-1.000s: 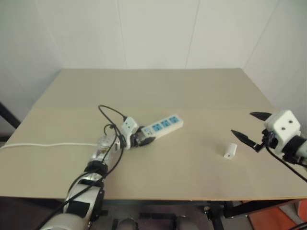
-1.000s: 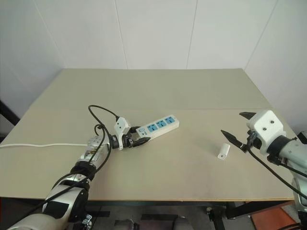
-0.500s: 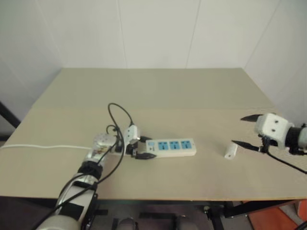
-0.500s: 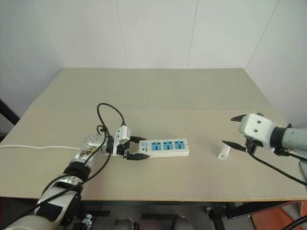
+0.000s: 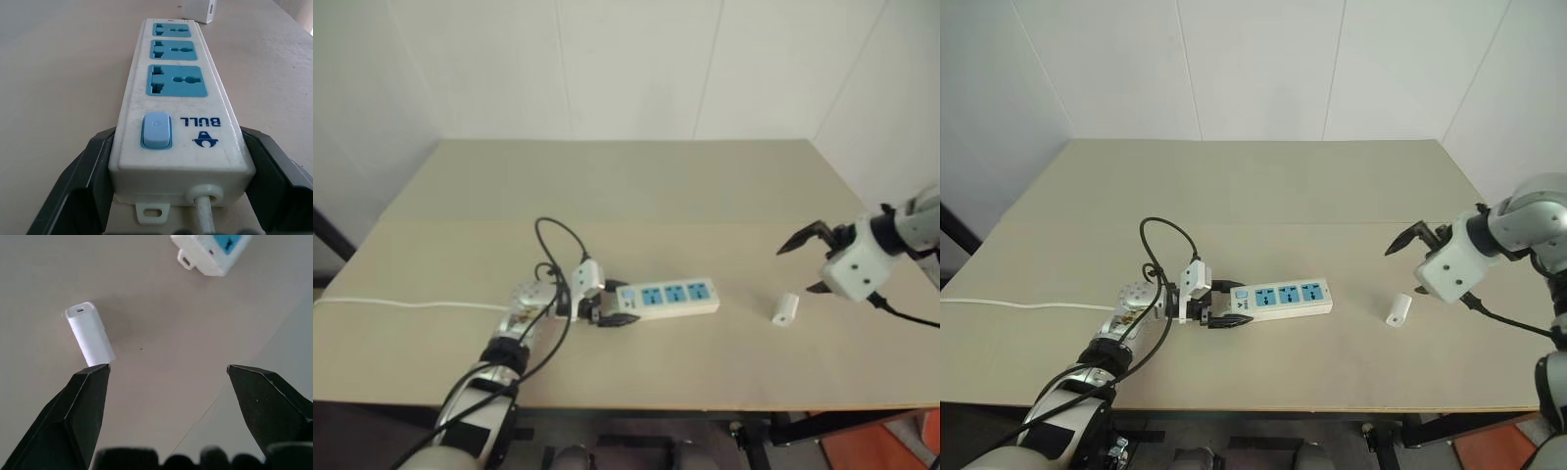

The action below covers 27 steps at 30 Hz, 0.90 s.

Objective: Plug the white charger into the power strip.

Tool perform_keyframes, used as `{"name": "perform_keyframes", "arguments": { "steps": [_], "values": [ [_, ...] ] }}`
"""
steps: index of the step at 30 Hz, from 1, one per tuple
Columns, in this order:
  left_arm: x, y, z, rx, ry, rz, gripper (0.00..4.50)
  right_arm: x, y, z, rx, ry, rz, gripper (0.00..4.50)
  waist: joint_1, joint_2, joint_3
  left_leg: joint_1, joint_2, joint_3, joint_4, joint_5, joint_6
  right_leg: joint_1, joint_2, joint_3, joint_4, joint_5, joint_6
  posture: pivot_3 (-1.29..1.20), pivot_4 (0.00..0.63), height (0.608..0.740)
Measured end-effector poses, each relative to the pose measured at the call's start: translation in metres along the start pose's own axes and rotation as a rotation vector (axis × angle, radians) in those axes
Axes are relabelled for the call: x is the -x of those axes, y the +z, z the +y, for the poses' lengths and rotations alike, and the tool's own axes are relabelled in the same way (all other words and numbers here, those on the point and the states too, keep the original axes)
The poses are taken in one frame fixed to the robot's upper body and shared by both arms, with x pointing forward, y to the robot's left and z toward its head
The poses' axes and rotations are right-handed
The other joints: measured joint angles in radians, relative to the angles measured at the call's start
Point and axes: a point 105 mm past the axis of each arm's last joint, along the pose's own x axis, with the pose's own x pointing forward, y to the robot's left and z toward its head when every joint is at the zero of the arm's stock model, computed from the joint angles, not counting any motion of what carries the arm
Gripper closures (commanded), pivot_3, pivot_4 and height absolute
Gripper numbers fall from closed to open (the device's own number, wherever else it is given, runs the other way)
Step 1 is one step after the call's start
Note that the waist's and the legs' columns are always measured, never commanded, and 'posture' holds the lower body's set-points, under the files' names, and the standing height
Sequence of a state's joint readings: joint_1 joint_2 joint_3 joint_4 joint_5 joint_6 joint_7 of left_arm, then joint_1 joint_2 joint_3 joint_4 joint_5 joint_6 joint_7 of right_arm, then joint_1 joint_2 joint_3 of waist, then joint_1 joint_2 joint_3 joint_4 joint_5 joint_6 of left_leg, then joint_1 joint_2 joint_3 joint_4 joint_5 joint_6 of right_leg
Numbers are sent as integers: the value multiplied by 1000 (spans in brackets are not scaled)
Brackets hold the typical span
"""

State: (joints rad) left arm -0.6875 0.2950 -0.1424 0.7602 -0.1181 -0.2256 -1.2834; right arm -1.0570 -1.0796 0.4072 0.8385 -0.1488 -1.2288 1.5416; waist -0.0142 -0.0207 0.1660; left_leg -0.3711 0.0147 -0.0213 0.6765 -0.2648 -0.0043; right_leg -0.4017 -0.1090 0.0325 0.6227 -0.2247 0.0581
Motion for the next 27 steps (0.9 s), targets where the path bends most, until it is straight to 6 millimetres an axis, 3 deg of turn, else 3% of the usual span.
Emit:
{"name": "perform_keyframes", "arguments": {
  "steps": [9,27],
  "values": [
    [3,0,1,22,-1,15,1219,-21,5,19,201,237,-42,0,-6,0,0,0,0,0,0,0,0,-1,0,1,2,0,0,0,150,740],
    [5,0,1,14,12,27,1219,-63,10,22,233,297,-73,0,-10,1,0,0,0,0,0,0,0,-2,0,1,2,0,0,0,150,740]
  ]
}}
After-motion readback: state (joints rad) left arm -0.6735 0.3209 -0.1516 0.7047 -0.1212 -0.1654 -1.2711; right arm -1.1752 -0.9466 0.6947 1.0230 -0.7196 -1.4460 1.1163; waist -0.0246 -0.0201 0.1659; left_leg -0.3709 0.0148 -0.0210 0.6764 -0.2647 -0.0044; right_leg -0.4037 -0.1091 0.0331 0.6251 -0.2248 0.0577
